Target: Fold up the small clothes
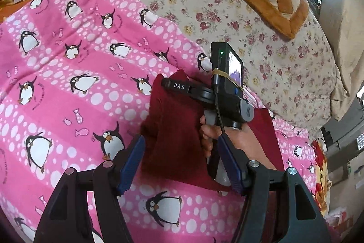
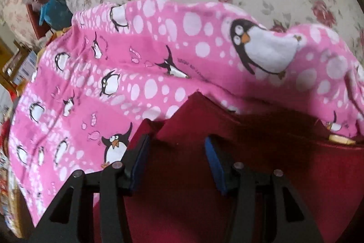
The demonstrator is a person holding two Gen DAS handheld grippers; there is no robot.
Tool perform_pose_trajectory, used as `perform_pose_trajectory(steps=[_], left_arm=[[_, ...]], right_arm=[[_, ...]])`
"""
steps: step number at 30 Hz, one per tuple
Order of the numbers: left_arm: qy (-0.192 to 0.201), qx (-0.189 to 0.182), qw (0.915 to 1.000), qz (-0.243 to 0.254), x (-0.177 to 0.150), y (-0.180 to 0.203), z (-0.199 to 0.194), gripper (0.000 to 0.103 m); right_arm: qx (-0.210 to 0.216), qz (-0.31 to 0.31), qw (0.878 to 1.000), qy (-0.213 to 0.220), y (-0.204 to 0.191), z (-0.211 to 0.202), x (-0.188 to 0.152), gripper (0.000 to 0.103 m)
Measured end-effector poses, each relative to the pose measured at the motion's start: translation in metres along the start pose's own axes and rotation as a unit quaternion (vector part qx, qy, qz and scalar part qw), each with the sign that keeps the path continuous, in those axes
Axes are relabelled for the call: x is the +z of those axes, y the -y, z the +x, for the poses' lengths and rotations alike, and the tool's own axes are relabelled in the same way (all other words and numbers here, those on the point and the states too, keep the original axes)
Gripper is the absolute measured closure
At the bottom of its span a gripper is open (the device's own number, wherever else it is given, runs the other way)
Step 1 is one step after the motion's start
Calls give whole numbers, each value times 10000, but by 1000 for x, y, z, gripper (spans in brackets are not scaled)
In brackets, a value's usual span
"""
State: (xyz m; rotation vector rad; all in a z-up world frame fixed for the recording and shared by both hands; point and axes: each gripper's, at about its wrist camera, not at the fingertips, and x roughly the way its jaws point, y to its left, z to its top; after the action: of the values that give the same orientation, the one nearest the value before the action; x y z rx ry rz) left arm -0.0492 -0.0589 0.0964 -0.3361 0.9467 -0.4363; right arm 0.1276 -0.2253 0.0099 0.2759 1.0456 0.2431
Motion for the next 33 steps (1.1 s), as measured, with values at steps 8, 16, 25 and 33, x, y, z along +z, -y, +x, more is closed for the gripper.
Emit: perform_pose_trajectory(steps=[8,16,25,33], left_arm=[[100,-9,9999,73,-2,2,-4,57],[194,-47,9998,45,-1,2,-8,57],[71,-105,9999,-37,-2,1,-3,57],[-15,-57,9997,-255,-2,-6,5,57]], right_arm=[[163,319,9990,257,14,-40,-15,49],[-232,-83,9997,65,6,-31,-30,42],[-193,-46,9990,396,33,-90,-53,42],[-557,247,9960,654,93,-143,-96,33]])
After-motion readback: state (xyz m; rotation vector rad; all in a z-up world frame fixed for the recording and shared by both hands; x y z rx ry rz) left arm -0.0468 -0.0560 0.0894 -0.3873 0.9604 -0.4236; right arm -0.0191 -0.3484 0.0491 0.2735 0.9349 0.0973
